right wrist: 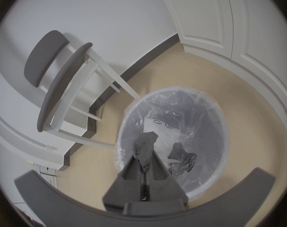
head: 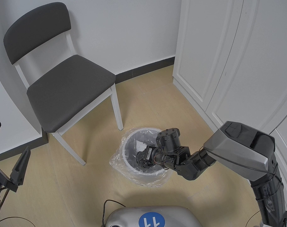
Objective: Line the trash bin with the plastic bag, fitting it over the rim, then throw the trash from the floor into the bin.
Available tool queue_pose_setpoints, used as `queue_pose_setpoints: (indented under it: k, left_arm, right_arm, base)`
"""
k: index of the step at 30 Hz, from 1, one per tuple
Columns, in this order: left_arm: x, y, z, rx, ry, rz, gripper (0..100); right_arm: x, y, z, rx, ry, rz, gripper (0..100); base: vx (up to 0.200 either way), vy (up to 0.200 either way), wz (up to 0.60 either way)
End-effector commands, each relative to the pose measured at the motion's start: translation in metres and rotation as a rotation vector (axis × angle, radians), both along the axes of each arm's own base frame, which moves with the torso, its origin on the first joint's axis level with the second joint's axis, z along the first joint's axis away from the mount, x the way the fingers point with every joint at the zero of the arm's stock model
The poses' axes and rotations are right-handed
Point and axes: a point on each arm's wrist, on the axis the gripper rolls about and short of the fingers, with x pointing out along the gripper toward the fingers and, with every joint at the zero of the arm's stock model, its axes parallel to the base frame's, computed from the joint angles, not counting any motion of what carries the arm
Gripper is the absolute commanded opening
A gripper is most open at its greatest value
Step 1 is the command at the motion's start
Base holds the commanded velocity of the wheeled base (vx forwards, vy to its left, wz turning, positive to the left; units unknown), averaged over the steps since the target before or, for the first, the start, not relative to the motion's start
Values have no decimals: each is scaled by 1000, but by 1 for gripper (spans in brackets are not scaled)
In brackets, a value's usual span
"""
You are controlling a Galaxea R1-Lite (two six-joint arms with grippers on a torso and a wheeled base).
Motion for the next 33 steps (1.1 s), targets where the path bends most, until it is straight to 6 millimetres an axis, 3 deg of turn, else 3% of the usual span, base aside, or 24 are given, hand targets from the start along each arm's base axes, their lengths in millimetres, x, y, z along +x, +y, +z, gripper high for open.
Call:
queue_pose_setpoints:
  k: [1, 10, 19, 33]
  left_arm:
    - [1, 0, 0, 2, 4, 1, 100]
    - [1, 0, 0, 4, 4, 1, 100]
    - [1, 0, 0, 5, 3, 2, 100]
    - [1, 0, -1, 7, 6, 2, 100]
  right_arm:
    - [7, 0, -24, -15, 35, -15, 0]
    - [14, -9, -37, -73, 88, -31, 0]
    - [23, -36, -4, -210, 253, -71, 0]
    - [17, -58, 19, -263, 311, -33, 0]
  base:
    - [0, 0, 0]
    - [0, 0, 0]
    - [0, 0, 0]
    - [0, 0, 0]
